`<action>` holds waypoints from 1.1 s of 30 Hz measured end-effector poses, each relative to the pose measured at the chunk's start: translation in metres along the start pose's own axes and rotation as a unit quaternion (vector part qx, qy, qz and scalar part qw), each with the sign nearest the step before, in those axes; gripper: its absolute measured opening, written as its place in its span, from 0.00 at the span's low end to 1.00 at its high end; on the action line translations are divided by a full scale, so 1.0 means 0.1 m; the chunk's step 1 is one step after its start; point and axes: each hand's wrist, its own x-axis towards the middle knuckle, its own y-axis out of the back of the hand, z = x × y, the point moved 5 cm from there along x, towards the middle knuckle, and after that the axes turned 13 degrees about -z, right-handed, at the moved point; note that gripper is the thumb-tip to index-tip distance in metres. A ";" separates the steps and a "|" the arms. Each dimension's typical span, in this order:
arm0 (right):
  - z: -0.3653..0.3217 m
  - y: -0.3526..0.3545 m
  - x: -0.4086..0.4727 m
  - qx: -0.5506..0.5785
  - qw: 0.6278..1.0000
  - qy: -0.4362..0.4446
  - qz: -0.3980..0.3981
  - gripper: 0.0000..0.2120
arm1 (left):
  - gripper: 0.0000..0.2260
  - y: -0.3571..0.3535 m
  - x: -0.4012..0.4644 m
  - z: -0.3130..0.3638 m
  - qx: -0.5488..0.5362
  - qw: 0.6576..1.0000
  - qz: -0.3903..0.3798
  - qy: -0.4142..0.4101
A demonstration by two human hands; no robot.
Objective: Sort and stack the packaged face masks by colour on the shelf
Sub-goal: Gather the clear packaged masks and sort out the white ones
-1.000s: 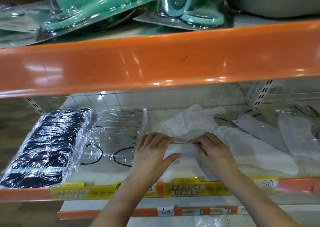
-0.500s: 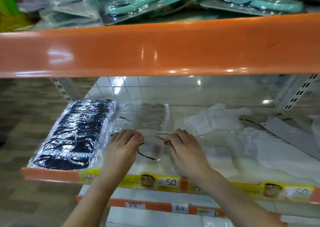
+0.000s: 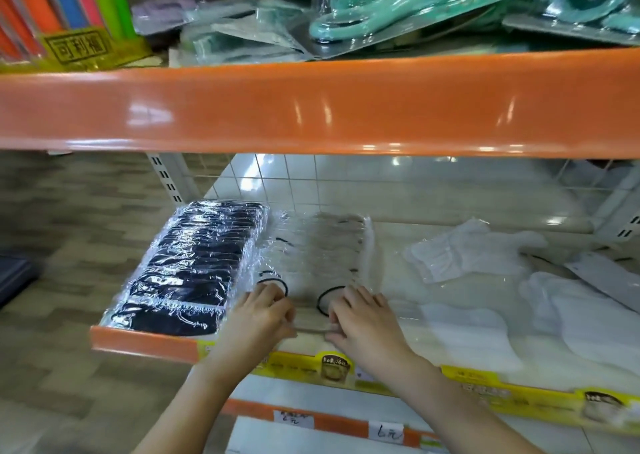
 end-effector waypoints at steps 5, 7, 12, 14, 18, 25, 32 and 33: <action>0.01 -0.05 -0.04 -0.022 0.999 -0.030 0.013 0.19 | 0.09 -0.07 0.01 0.07 0.044 0.999 0.016 0.008; 0.00 -0.07 -0.06 -0.027 0.998 -0.042 0.045 0.17 | 0.08 -0.10 0.02 0.12 0.071 0.997 0.021 0.018; 0.02 -0.09 -0.13 -0.004 0.992 -0.061 0.109 0.12 | 0.08 -0.14 0.05 0.19 0.088 0.995 0.026 0.050; 0.01 -0.08 -0.15 0.006 0.992 -0.051 0.118 0.10 | 0.05 -0.14 0.04 0.19 0.085 0.994 0.031 0.059; -0.05 -0.07 -0.18 0.023 0.994 0.000 0.110 0.03 | 0.10 -0.10 -0.01 0.15 0.086 0.992 0.061 0.076; -0.08 -0.14 -0.18 0.050 0.996 0.041 0.066 0.12 | 0.20 -0.06 -0.04 0.06 0.073 0.989 0.035 0.123; -0.07 -0.13 -0.16 0.056 0.996 0.011 0.066 0.15 | 0.10 -0.06 -0.10 0.13 0.062 0.988 -0.008 0.140; -0.06 -0.12 -0.16 0.053 0.996 0.004 0.071 0.15 | 0.11 -0.07 -0.11 0.14 0.053 0.988 -0.015 0.144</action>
